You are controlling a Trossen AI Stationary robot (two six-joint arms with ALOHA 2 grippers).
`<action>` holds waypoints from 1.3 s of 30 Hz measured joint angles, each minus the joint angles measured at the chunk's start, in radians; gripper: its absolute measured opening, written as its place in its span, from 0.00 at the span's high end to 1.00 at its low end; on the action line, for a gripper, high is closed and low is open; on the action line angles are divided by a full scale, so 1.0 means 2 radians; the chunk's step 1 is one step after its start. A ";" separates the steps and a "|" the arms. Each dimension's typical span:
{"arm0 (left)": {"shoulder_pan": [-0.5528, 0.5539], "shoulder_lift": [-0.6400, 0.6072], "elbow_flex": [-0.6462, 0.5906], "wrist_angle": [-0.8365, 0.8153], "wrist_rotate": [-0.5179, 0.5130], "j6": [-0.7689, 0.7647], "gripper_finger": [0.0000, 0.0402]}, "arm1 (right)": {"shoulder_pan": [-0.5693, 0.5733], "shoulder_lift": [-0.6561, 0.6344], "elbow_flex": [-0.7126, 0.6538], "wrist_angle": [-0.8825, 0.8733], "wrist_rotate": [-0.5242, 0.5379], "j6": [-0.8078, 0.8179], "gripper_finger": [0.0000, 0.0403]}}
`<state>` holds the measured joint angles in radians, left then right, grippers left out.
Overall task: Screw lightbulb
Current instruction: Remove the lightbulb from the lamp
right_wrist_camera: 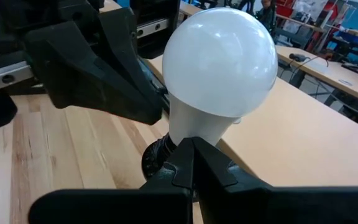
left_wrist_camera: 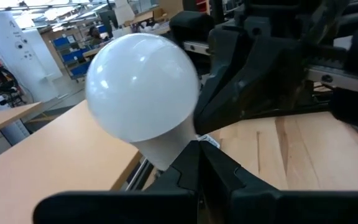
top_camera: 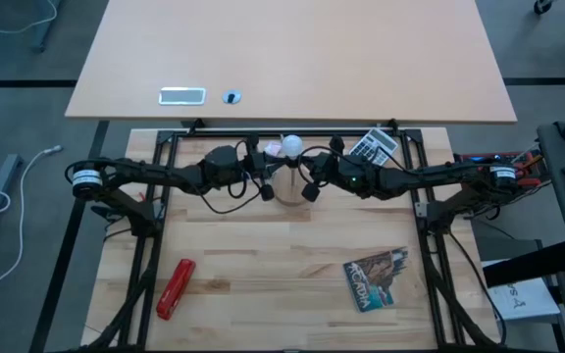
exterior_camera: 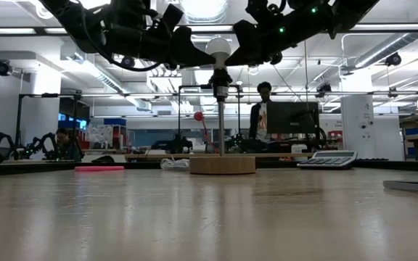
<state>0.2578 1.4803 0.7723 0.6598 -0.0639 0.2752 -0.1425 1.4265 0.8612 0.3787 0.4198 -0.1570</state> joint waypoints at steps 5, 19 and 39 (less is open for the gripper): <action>0.000 -0.004 0.000 0.000 -0.001 0.000 1.00 | 0.000 -0.001 0.000 -0.004 0.000 0.007 1.00; -0.008 -0.021 0.000 -0.003 -0.002 -0.006 1.00 | 0.000 -0.024 0.000 -0.049 0.000 0.034 1.00; -0.012 -0.029 0.000 -0.049 -0.078 -0.024 1.00 | 0.000 -0.035 0.000 -0.047 -0.001 0.043 1.00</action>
<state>0.2340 1.4227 0.7719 0.5620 -0.2199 0.2264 -0.1417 1.3559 0.8612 0.2843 0.4172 -0.0710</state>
